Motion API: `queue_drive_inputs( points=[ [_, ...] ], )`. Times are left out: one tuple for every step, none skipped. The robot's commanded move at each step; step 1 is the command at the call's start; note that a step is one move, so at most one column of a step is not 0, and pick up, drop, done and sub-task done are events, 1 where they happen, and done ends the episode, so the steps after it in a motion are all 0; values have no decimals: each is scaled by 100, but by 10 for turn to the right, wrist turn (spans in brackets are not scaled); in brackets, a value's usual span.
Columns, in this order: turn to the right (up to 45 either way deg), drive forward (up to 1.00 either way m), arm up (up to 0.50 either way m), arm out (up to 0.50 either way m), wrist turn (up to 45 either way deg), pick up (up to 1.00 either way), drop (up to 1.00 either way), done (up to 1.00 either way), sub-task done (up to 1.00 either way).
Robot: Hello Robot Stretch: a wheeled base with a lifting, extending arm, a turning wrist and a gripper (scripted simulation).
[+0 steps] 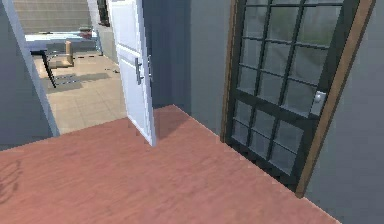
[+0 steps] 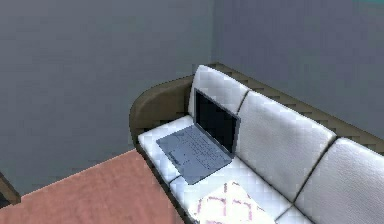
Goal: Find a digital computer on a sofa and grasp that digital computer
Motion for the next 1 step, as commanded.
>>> queue_drive_inputs(
  points=[
    [0,0,42,0,0,0,0,0,0]
  ],
)
